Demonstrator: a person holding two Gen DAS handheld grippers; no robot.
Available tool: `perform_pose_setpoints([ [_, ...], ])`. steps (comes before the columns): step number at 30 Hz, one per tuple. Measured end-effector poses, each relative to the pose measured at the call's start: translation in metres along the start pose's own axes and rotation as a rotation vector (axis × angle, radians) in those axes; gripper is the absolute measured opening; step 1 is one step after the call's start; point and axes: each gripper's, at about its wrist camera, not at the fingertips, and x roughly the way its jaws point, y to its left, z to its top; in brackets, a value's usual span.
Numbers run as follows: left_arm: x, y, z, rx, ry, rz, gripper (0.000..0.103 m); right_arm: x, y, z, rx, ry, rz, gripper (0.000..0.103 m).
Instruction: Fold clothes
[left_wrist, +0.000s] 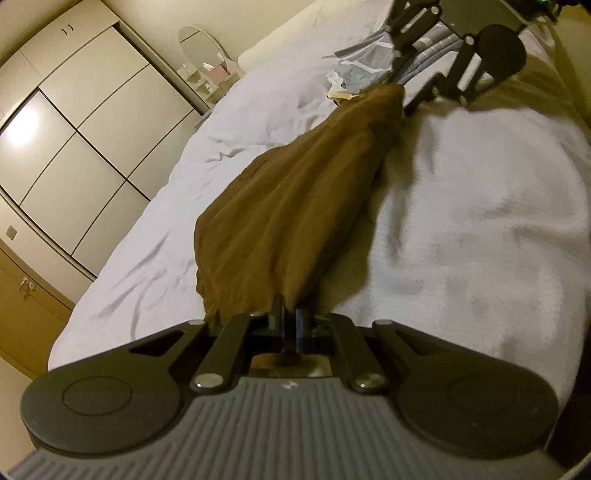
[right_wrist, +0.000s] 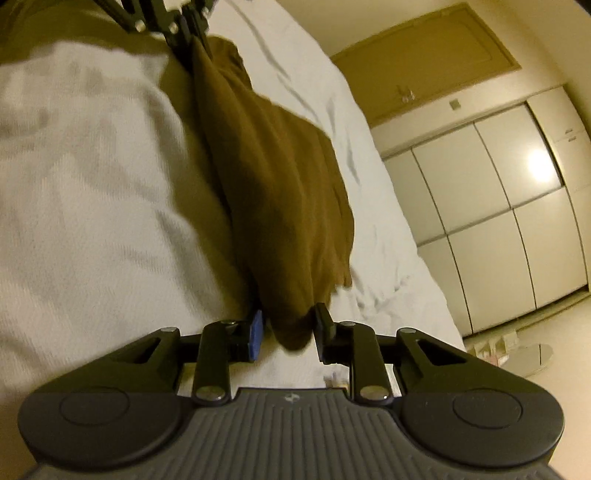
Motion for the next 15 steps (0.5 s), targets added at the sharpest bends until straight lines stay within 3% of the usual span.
perform_pose_setpoints([
  [1, -0.003, 0.002, -0.001, -0.008, -0.001, -0.007, 0.005, 0.001, -0.004, -0.003, 0.032, 0.022, 0.005, 0.008],
  [4, -0.019, 0.012, -0.006, -0.068, -0.019, -0.026, 0.012, -0.002, -0.023, -0.015, 0.138, 0.063, 0.010, 0.006],
  [7, -0.036, 0.026, -0.011, -0.127, -0.039, -0.009, 0.015, -0.012, -0.043, -0.022, 0.255, 0.046, 0.003, 0.015],
  [10, -0.044, 0.047, -0.015, -0.220, -0.051, 0.025, 0.015, -0.016, -0.069, -0.029, 0.454, 0.012, 0.039, 0.024],
  [15, -0.025, 0.082, -0.013, -0.352, -0.060, 0.043, 0.028, -0.009, -0.129, -0.053, 0.913, -0.081, 0.219, 0.034],
])
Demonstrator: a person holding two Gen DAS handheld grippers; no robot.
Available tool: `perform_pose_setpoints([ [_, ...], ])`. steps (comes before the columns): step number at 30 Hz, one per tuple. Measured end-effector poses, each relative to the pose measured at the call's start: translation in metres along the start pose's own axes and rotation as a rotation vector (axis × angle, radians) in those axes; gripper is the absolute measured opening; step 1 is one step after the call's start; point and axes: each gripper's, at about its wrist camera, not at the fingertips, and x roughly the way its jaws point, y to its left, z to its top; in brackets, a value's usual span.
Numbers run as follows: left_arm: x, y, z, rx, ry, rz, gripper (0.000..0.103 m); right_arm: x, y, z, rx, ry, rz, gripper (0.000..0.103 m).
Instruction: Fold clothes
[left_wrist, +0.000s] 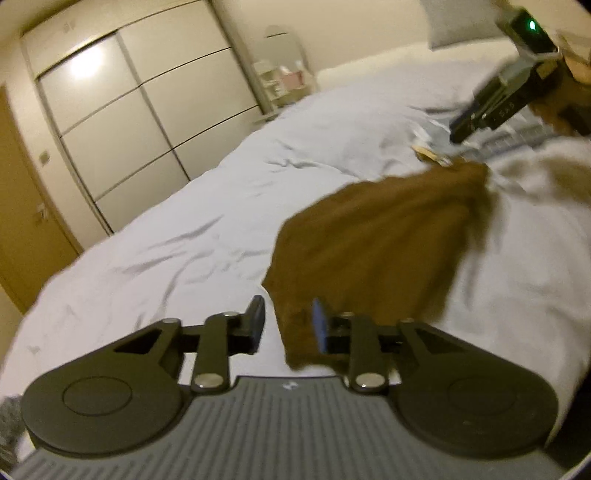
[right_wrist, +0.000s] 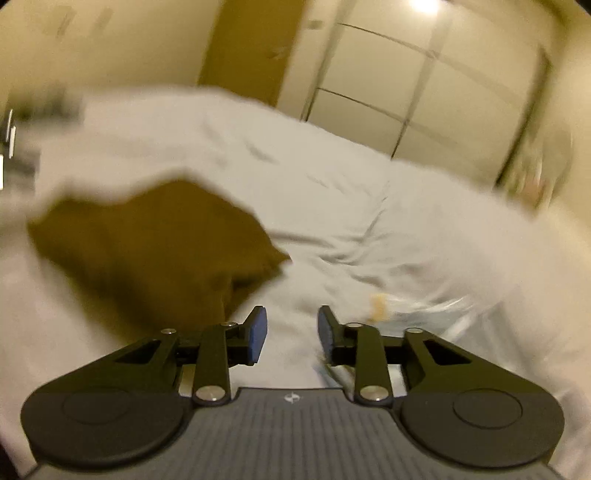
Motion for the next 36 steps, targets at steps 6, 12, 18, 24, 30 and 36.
perform_pose_setpoints([
  [6, 0.056, 0.031, -0.001, -0.155, 0.061, -0.034, 0.028, 0.082, -0.043, 0.032, 0.318, 0.086, 0.167, 0.038],
  [12, 0.098, 0.048, -0.007, -0.228, 0.138, -0.066, 0.028, 0.136, -0.066, 0.023, 0.556, 0.152, 0.257, 0.014],
  [18, 0.106, 0.061, -0.008, -0.281, 0.134, -0.089, 0.028, 0.123, -0.071, 0.040, 0.479, 0.007, 0.214, 0.001],
  [24, 0.120, 0.086, -0.011, -0.452, 0.153, -0.159, 0.028, 0.126, -0.072, 0.039, 0.477, 0.041, 0.223, 0.018],
  [30, 0.153, 0.108, -0.013, -0.670, 0.220, -0.298, 0.027, 0.131, -0.068, 0.022, 0.545, 0.113, 0.269, 0.032],
  [36, 0.150, 0.103, -0.010, -0.671, 0.161, -0.225, 0.000, 0.140, -0.069, 0.018, 0.621, 0.112, 0.279, 0.002],
])
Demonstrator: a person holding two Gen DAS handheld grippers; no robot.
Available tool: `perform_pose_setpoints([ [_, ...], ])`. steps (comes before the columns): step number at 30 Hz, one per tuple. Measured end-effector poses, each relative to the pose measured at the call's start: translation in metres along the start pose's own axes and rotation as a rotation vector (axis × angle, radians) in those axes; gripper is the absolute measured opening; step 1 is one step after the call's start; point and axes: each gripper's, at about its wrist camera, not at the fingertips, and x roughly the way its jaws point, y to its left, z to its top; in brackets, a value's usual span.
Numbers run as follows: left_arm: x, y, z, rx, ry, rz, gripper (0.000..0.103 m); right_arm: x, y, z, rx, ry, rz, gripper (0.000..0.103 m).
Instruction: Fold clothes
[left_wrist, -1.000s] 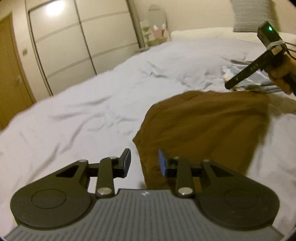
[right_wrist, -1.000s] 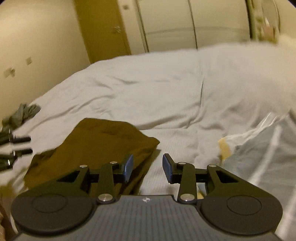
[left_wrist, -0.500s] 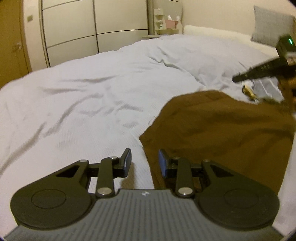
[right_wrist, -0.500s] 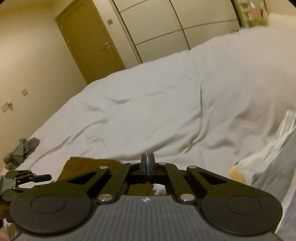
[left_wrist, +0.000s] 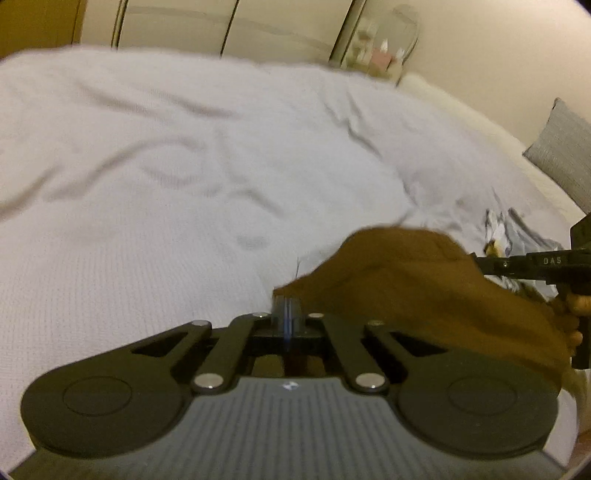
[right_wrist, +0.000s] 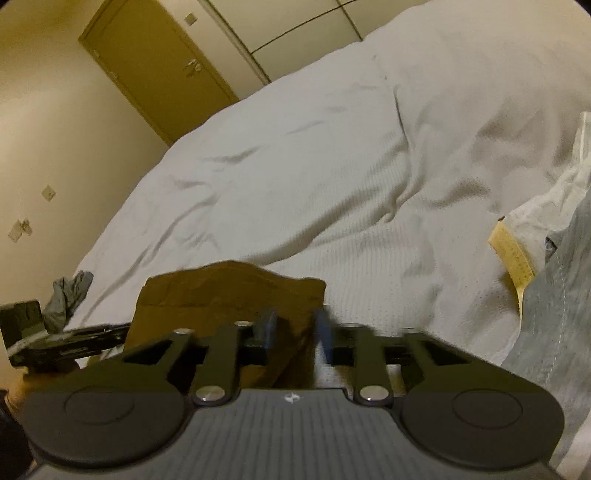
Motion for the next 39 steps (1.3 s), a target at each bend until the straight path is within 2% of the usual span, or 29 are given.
perform_pose_setpoints([
  [3, -0.018, -0.005, -0.001, 0.034, -0.066, 0.018, 0.000, -0.015, 0.010, 0.005, -0.064, -0.072, -0.011, 0.002],
  [6, -0.025, 0.001, 0.002, 0.020, -0.114, 0.052, 0.000, -0.029, 0.020, 0.012, -0.127, -0.141, -0.017, 0.002],
  [9, -0.021, 0.011, 0.007, -0.012, -0.119, 0.064, 0.000, -0.024, 0.027, 0.019, -0.165, -0.160, -0.018, 0.002],
  [13, -0.008, 0.016, 0.011, -0.057, -0.066, 0.011, 0.000, -0.005, 0.029, 0.023, -0.205, -0.148, -0.045, 0.002],
  [14, -0.005, 0.017, 0.011, -0.070, -0.052, -0.002, 0.005, 0.001, 0.026, 0.022, -0.206, -0.129, -0.062, 0.002],
  [15, -0.002, 0.018, 0.012, -0.078, -0.040, -0.013, 0.018, 0.007, 0.022, 0.021, -0.199, -0.109, -0.075, 0.002],
  [17, 0.005, 0.020, 0.012, -0.091, -0.019, -0.032, 0.028, 0.012, 0.014, 0.016, -0.184, -0.083, -0.081, 0.002],
  [20, 0.022, 0.021, 0.013, -0.100, 0.059, -0.046, 0.027, 0.013, 0.011, 0.006, -0.185, -0.062, -0.079, 0.002],
  [22, 0.021, 0.018, 0.012, -0.082, 0.053, -0.055, 0.020, 0.012, 0.010, 0.005, -0.179, -0.060, -0.077, 0.002],
  [23, 0.021, 0.017, 0.011, -0.074, 0.050, -0.059, 0.000, 0.011, 0.010, 0.005, -0.173, -0.062, -0.074, 0.002],
  [26, 0.019, 0.012, 0.009, -0.048, 0.040, -0.072, 0.000, 0.007, 0.014, 0.007, -0.168, -0.080, -0.070, 0.002],
  [29, -0.004, 0.015, 0.010, -0.057, -0.064, -0.044, 0.000, -0.008, 0.021, 0.011, -0.181, -0.148, -0.056, 0.002],
  [32, -0.006, 0.024, 0.011, -0.087, -0.099, -0.009, 0.000, -0.018, 0.026, 0.017, -0.186, -0.208, -0.034, 0.001],
  [39, 0.012, 0.027, 0.005, -0.089, -0.034, 0.048, 0.000, 0.007, 0.019, 0.016, -0.189, -0.171, -0.064, 0.001],
])
